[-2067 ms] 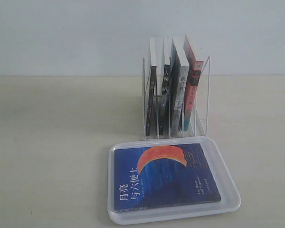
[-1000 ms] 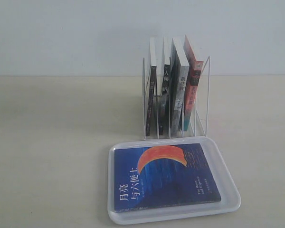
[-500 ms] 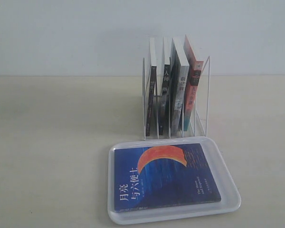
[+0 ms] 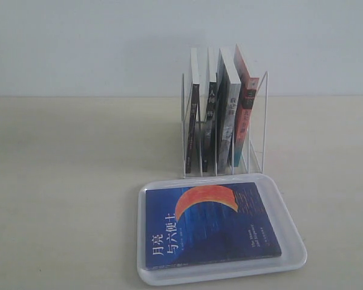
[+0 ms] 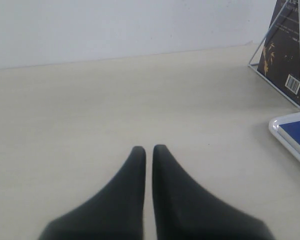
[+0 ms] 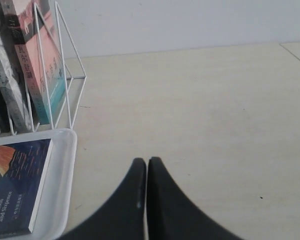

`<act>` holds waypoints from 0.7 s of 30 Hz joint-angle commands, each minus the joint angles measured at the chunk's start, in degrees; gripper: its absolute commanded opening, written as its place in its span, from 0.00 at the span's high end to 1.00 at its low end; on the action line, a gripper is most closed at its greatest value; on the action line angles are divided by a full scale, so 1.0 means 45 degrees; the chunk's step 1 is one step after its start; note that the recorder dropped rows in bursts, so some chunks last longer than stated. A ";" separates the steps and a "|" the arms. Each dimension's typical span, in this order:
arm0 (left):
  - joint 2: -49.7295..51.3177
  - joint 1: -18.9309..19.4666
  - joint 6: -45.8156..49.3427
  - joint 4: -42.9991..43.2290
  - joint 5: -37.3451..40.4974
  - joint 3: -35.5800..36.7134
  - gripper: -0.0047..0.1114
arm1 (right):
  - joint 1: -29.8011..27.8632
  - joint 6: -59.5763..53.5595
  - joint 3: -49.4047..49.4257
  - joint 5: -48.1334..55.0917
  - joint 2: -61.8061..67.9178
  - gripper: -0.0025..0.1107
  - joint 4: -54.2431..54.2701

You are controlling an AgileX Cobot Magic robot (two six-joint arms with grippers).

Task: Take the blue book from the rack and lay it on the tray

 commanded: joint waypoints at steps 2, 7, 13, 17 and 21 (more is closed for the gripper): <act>-0.0039 -0.0005 -0.0087 0.0011 -0.0195 -0.0043 0.92 | 0.0005 0.0000 -0.0006 -0.0050 -0.0066 0.98 -0.0115; -0.0039 -0.0005 -0.0087 0.0011 -0.0195 -0.0043 0.92 | 0.0005 0.0000 -0.0006 -0.0026 -0.0066 0.98 -0.0115; -0.0039 -0.0005 -0.0087 0.0011 -0.0195 -0.0043 0.92 | 0.0492 -0.0148 -0.0006 -0.0026 -0.0066 0.98 -0.0246; -0.0039 -0.0005 -0.0087 0.0011 -0.0195 -0.0043 0.92 | 0.0636 -0.0148 -0.0006 -0.0026 -0.0066 0.98 -0.0307; -0.0039 -0.0005 -0.0087 0.0011 -0.0195 -0.0043 0.92 | 0.0638 -0.0120 -0.0006 -0.0026 -0.0066 0.98 -0.0307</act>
